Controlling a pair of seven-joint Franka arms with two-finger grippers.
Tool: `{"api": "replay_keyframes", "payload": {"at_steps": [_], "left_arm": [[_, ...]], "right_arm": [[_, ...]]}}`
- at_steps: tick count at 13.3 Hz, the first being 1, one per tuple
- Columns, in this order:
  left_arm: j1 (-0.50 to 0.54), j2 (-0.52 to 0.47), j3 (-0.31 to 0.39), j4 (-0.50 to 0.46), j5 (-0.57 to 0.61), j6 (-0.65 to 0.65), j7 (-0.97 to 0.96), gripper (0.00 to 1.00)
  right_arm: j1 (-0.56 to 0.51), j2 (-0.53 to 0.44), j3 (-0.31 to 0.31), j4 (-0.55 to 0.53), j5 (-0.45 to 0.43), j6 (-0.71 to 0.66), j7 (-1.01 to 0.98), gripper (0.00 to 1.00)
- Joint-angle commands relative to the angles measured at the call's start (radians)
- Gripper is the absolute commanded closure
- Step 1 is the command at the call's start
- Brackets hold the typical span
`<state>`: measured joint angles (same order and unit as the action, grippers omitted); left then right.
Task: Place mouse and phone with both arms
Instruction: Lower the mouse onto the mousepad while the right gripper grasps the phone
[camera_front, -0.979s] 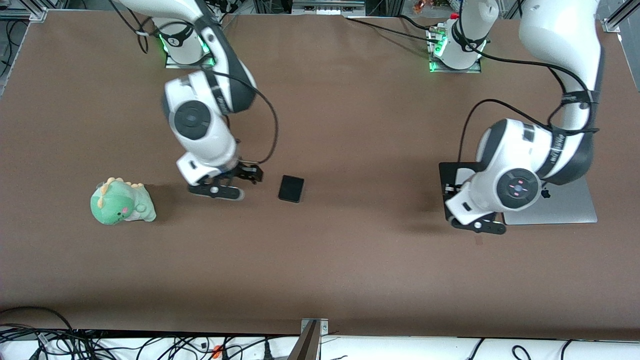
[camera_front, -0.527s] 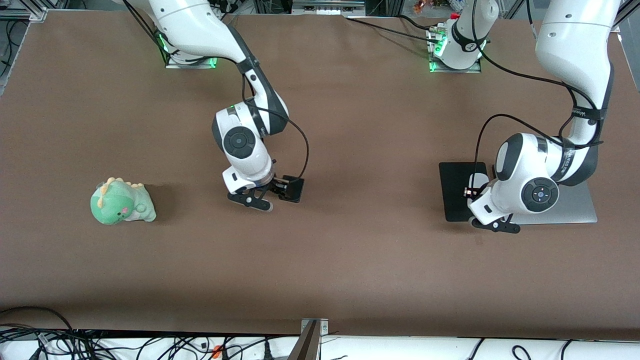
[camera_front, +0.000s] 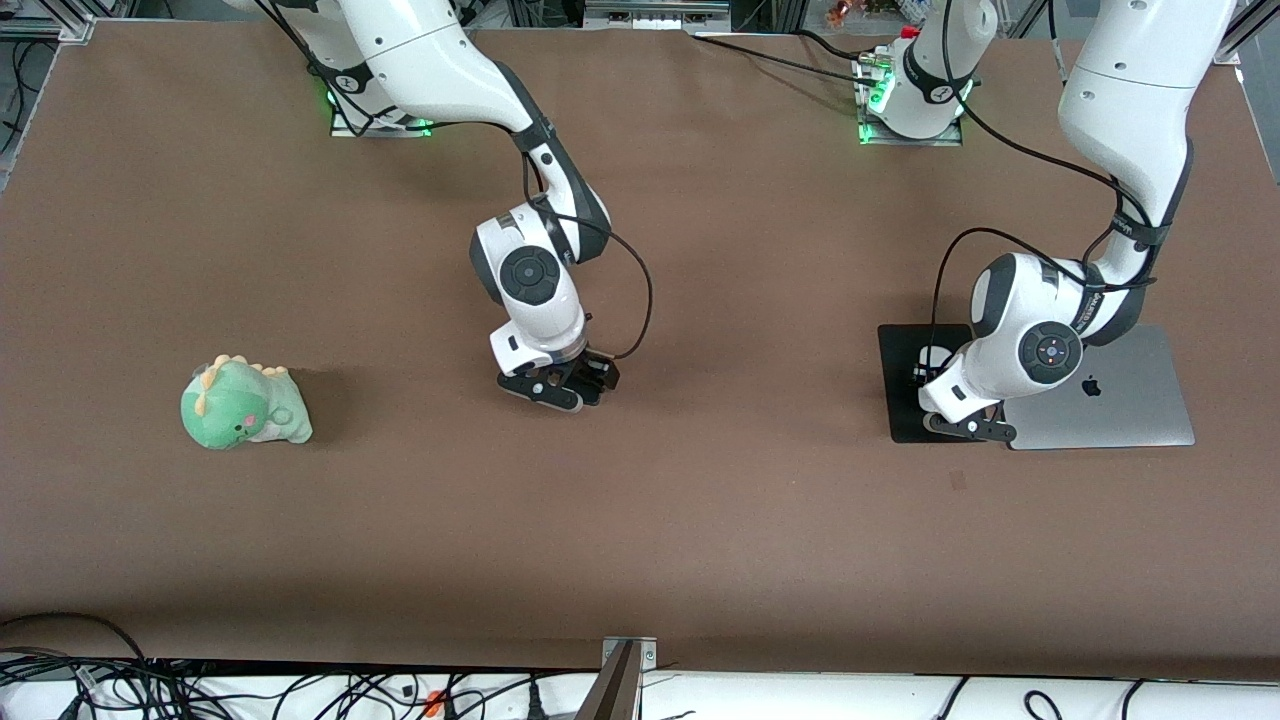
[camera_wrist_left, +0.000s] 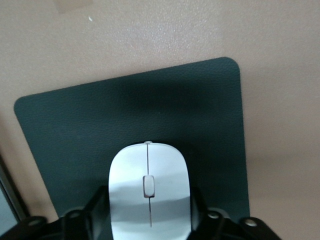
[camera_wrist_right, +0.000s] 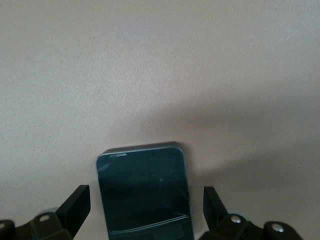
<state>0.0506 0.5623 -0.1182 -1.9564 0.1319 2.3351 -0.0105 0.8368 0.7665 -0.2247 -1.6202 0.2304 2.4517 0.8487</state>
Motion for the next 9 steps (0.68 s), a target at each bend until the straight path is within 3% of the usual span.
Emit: {"api": "replay_keyframes", "payload": {"at_steps": [1,6,8,9], "left_arm": [[0.011,-0.054,-0.011,-0.024,-0.018,-0.022,0.023,0.00],[0.009,-0.117,-0.011,0.169,-0.014,-0.253,0.052,0.00],[0.009,-0.130,-0.011,0.258,-0.014,-0.348,0.081,0.00],[0.009,-0.145,-0.011,0.302,-0.014,-0.428,0.084,0.00]], "right_arm": [[0.008,0.030,-0.001,0.020,0.024,0.013,0.021,0.00],[0.021,0.042,-0.001,0.020,0.023,0.024,0.012,0.04],[0.021,0.042,-0.001,0.019,0.023,0.024,0.004,0.18],[0.019,0.042,-0.001,0.019,0.018,0.024,-0.009,0.35]]}}
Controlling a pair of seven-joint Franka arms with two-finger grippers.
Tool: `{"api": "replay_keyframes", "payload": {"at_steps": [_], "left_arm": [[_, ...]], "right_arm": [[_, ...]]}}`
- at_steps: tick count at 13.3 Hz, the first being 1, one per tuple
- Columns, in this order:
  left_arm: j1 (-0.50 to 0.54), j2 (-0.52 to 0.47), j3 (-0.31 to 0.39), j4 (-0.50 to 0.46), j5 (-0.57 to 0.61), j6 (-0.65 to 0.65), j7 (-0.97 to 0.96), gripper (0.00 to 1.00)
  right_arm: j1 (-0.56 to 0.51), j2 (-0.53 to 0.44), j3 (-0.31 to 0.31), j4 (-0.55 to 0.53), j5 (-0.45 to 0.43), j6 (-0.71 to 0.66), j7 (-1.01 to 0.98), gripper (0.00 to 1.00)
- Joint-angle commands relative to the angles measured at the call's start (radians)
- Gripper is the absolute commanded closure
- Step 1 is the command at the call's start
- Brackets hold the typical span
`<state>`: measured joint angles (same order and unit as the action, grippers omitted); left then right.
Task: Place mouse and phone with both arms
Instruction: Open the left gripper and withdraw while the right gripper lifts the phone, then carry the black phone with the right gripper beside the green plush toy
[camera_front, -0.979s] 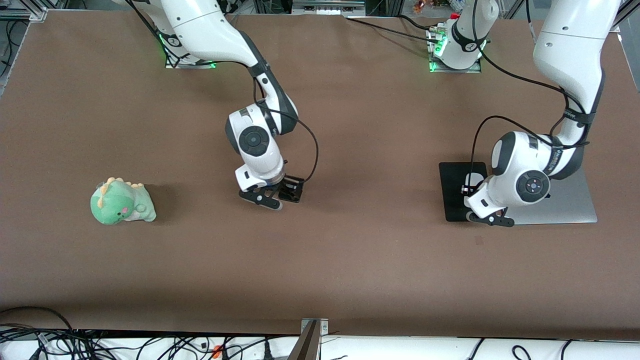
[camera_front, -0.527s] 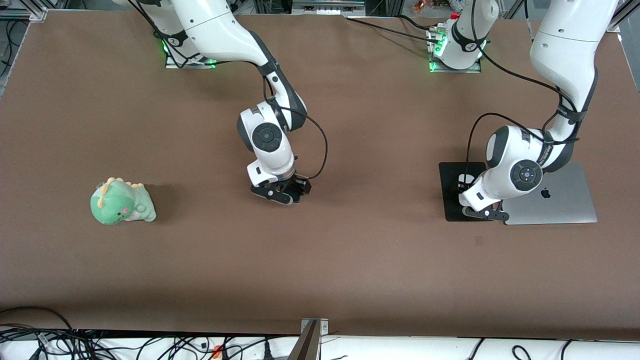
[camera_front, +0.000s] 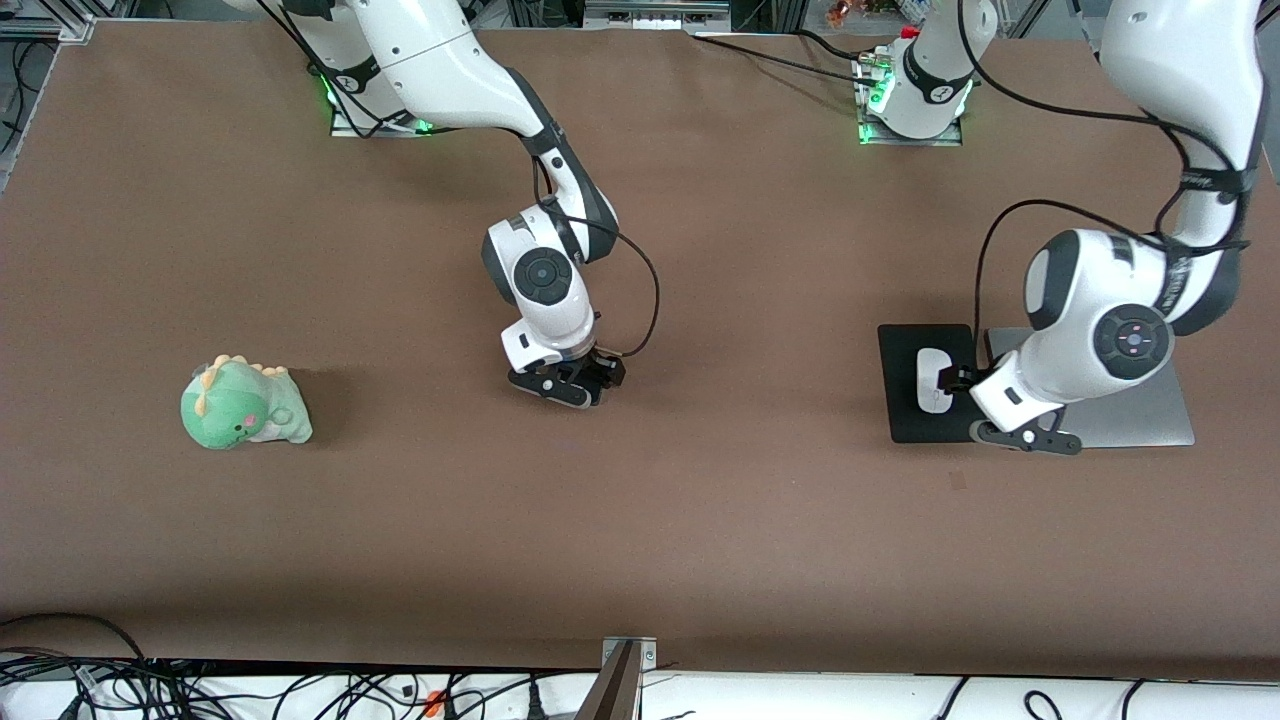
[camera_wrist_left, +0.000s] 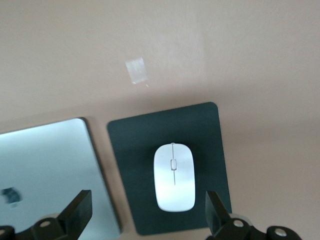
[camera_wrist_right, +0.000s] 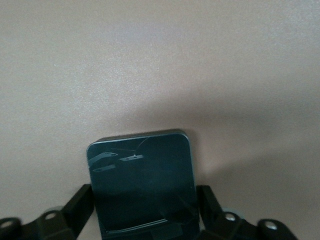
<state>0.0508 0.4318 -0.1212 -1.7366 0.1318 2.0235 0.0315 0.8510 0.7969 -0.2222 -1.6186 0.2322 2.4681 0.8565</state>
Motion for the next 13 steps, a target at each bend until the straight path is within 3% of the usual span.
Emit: {"api": "replay_keyframes", "payload": {"at_steps": [1,2,3,6,8,10,13], "left_arm": [[0.009,-0.037,-0.008,0.132,-0.014,-0.200,0.045,0.00],[0.009,-0.057,-0.008,0.176,-0.012,-0.259,0.047,0.00],[0.006,-0.083,-0.008,0.221,-0.012,-0.300,0.041,0.00],[-0.005,-0.142,-0.006,0.356,-0.020,-0.510,0.041,0.00],[-0.009,-0.175,-0.005,0.368,-0.021,-0.511,0.039,0.00],[-0.006,-0.240,0.006,0.313,-0.020,-0.447,0.027,0.00],[-0.018,-0.424,0.052,0.049,-0.024,-0.236,0.027,0.00]], "right_arm": [[-0.003,0.007,-0.003,0.019,0.019,0.002,-0.048,0.51],[-0.015,-0.001,-0.003,0.019,0.022,-0.009,-0.083,0.62],[-0.033,-0.011,-0.005,0.025,0.019,-0.050,-0.112,0.67],[-0.110,-0.044,-0.029,0.106,0.021,-0.243,-0.346,0.67],[-0.168,-0.083,-0.058,0.097,0.021,-0.320,-0.534,0.67],[-0.196,-0.097,-0.106,0.083,0.021,-0.374,-0.666,0.66],[-0.237,-0.140,-0.172,-0.013,0.032,-0.357,-0.890,0.64]]}}
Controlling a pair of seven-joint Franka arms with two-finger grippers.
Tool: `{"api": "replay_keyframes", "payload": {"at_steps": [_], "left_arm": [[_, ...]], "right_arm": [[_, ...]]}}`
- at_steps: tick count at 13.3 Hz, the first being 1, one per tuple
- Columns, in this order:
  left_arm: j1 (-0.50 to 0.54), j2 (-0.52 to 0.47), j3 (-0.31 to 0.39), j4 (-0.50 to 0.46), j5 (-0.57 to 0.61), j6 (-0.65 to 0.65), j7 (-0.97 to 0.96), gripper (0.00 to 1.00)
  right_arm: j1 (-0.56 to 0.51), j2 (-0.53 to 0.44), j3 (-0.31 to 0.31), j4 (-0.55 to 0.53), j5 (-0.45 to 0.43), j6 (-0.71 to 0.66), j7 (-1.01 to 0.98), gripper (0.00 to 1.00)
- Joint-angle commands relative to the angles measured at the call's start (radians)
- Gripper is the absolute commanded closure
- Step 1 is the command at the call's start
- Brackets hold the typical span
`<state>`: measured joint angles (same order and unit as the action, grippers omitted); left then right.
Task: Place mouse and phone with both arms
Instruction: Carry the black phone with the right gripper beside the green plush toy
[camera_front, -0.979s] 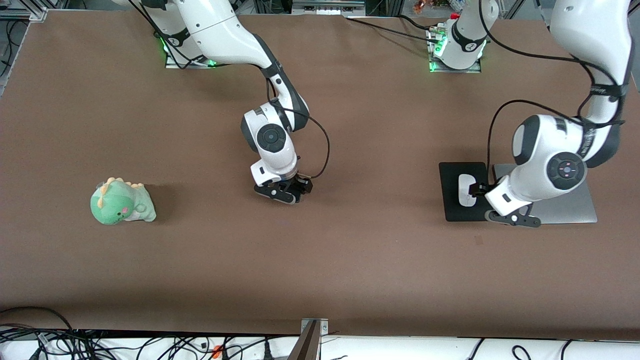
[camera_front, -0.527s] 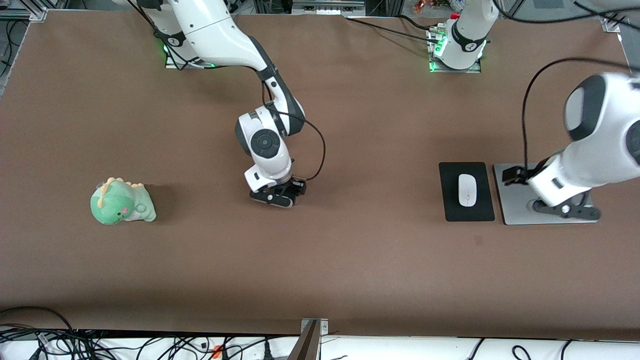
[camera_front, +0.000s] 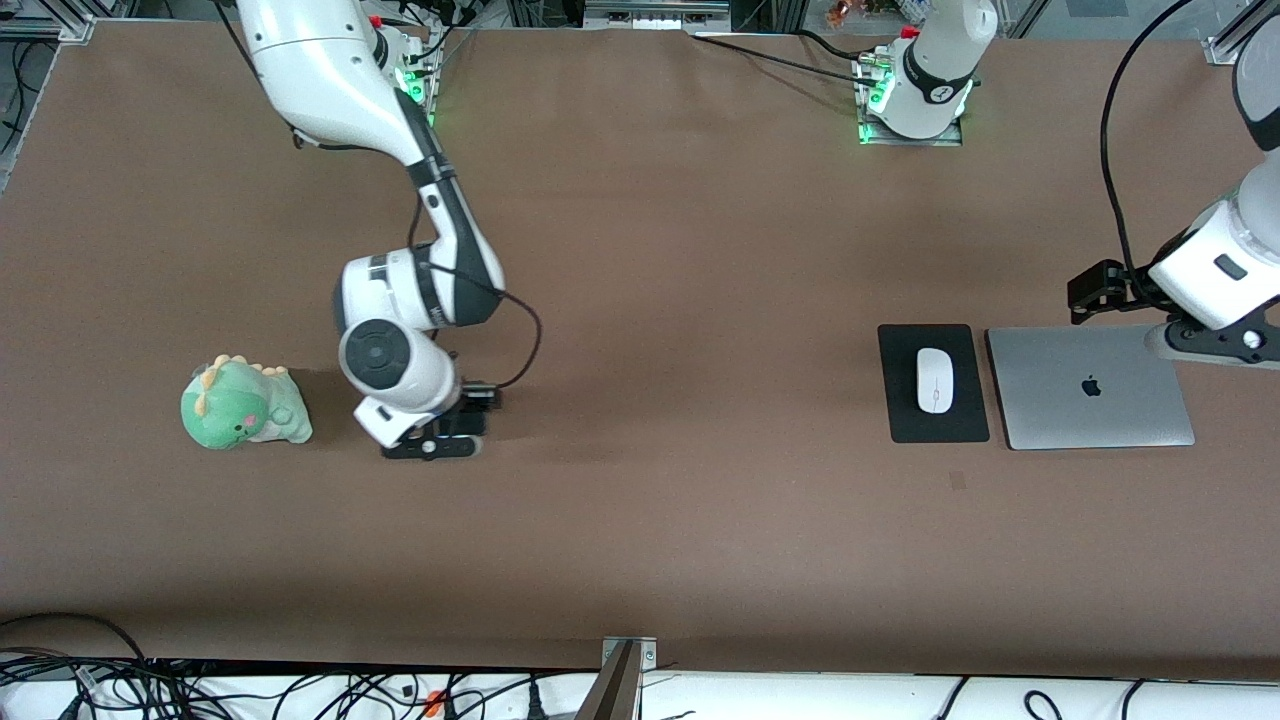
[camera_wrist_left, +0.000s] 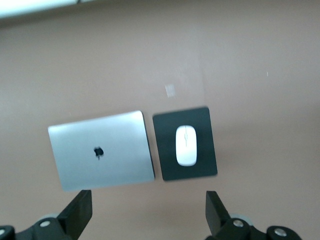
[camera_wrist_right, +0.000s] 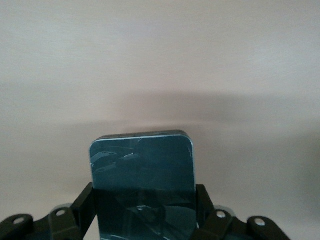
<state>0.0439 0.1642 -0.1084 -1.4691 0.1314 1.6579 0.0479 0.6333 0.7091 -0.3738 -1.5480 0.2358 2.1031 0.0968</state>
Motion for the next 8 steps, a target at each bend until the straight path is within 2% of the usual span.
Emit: {"api": "replay_keyframes", "payload": {"at_steps": [1,5,8], "left_arm": [[-0.010,-0.176,0.041,-0.249,-0.047,0.143,0.032,0.00],[-0.004,-0.166,0.032,-0.229,-0.104,0.131,0.027,0.00],[0.002,-0.156,0.032,-0.217,-0.104,0.106,0.030,0.00]], "right_arm": [[-0.056,-0.066,-0.020,-0.110,0.054,0.009,-0.172,0.64],[-0.128,-0.072,-0.020,-0.193,0.103,0.086,-0.337,0.61],[-0.142,-0.068,-0.020,-0.221,0.128,0.113,-0.353,0.61]]}}
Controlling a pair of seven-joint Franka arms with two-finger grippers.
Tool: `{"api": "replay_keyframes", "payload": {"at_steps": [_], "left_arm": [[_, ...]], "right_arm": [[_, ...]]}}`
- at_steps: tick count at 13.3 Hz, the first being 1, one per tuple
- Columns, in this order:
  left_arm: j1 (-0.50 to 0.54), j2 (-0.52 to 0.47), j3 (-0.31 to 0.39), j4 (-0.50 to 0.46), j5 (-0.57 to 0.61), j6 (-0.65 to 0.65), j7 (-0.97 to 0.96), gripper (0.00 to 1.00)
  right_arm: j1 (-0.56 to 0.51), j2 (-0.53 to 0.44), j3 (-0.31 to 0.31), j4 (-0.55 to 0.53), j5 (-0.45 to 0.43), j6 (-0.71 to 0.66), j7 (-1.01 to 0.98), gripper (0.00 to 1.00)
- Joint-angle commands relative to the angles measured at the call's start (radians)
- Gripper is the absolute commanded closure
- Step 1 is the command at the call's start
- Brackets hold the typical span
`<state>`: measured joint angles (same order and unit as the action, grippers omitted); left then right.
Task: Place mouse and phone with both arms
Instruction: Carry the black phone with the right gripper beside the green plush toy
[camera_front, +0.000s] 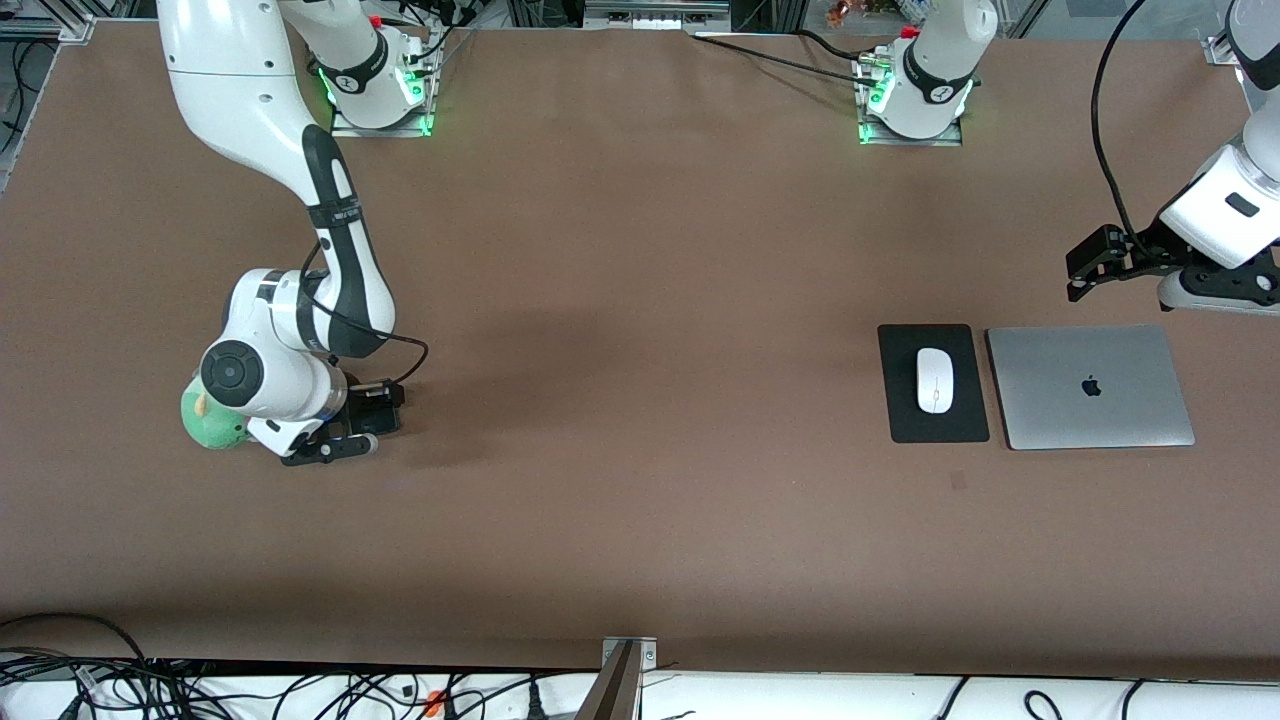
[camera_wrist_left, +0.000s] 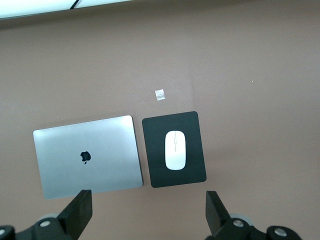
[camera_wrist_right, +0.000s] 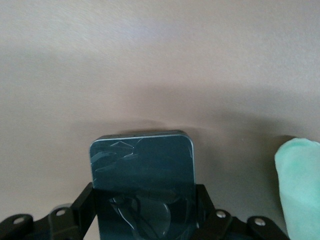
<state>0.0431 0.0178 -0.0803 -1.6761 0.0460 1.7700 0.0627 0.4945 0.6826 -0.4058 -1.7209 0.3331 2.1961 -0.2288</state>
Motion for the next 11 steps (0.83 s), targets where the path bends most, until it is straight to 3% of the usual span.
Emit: {"api": "replay_keyframes", "payload": {"at_steps": [1,4,7,8,11], "left_arm": [[0.003,-0.012,0.002,-0.005,-0.018,-0.029,0.016,0.00],[0.001,-0.016,0.002,0.012,-0.018,-0.064,0.016,0.00],[0.003,-0.015,0.005,0.013,-0.018,-0.072,0.025,0.00],[0.003,-0.015,0.008,0.013,-0.018,-0.072,0.025,0.00],[0.001,-0.015,0.001,0.029,-0.017,-0.073,0.019,0.00]], "right_arm": [[-0.004,-0.038,0.012,-0.057,0.030,0.033,-0.029,0.61],[-0.013,-0.015,0.012,-0.075,0.081,0.074,-0.029,0.59],[-0.013,0.000,0.015,-0.072,0.106,0.076,-0.009,0.39],[-0.011,-0.002,0.015,-0.068,0.107,0.074,0.008,0.37],[-0.005,-0.029,0.015,-0.062,0.106,0.068,0.042,0.00]]}}
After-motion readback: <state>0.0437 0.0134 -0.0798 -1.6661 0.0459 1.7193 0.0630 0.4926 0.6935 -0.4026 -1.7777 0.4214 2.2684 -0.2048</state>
